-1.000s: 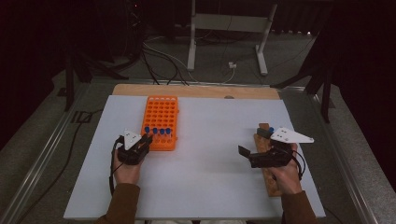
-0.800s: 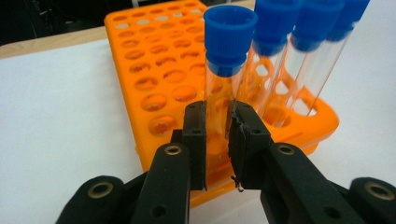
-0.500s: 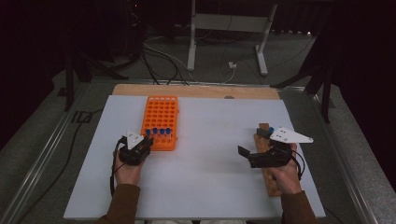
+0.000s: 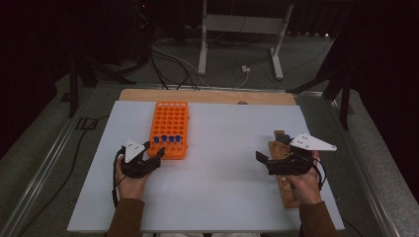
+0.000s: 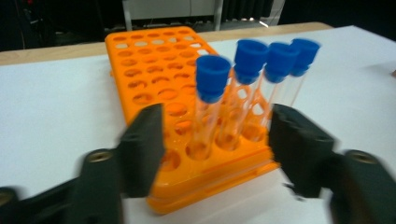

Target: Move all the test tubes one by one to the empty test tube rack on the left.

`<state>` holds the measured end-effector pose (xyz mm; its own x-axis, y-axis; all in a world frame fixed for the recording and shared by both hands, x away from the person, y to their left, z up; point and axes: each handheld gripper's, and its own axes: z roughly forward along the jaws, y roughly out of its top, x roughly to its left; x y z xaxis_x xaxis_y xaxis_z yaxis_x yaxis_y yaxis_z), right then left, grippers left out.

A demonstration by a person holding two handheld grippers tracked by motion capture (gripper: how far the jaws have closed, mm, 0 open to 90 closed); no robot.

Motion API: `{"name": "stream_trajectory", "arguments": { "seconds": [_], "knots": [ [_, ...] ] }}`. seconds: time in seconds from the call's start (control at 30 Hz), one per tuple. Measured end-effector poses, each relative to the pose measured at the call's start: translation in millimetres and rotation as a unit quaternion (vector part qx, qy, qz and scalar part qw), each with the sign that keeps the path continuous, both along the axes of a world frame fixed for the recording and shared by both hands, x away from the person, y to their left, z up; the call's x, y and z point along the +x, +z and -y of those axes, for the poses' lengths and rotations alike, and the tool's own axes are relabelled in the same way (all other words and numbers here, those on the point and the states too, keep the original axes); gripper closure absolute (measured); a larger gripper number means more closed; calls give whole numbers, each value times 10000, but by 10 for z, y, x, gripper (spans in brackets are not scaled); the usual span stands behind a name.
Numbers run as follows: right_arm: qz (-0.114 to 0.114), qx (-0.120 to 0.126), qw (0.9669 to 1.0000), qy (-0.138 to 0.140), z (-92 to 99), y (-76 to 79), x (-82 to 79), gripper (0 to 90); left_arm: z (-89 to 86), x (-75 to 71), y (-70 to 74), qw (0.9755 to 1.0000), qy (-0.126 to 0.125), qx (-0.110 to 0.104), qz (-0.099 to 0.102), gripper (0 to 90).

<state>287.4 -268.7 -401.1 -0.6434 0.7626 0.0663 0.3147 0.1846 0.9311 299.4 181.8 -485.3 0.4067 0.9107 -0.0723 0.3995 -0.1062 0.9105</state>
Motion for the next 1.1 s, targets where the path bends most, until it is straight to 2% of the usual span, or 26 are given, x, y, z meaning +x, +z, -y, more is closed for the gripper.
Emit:
{"name": "stream_trajectory", "arguments": {
  "seconds": [0.1, 0.27, 0.47, 0.57, 0.67, 0.77, 0.87, 0.97, 1.1],
  "knots": [
    [92, 28, 9999, -142, 64, 39, -4, 0, 23, -30, 41, 9997, -38, -227, -52, 171],
    [128, 182, 9991, -368, 254, 80, 25, 13, 36, -58, 133, 9991, -182, -378, 7, 12],
    [71, 291, 9971, -700, 473, 59, 76, 80, 96, -61, 192, 9984, -352, -426, 108, 7],
    [55, 154, 9959, -892, 544, 29, 100, 107, 116, -66, 203, 9980, -403, -470, 105, 7],
    [74, -92, 9944, -1052, 589, 10, 126, 165, 112, -72, 216, 9979, -400, -495, 110, 7],
    [17, -338, 9928, -1148, 621, -55, 181, 343, 109, -82, 229, 9977, -395, -536, 129, 7],
    [-97, -440, 9924, -1148, 639, -146, 251, 480, 111, -86, 230, 9976, -392, -561, 125, 7],
    [-221, -596, 9904, -1224, 645, -251, 339, 557, 114, -86, 223, 9976, -403, -557, 114, 7],
    [-358, -685, 9885, -1300, 660, -333, 439, 621, 109, -80, 214, 9978, -386, -534, 82, 7]
  ]
}}
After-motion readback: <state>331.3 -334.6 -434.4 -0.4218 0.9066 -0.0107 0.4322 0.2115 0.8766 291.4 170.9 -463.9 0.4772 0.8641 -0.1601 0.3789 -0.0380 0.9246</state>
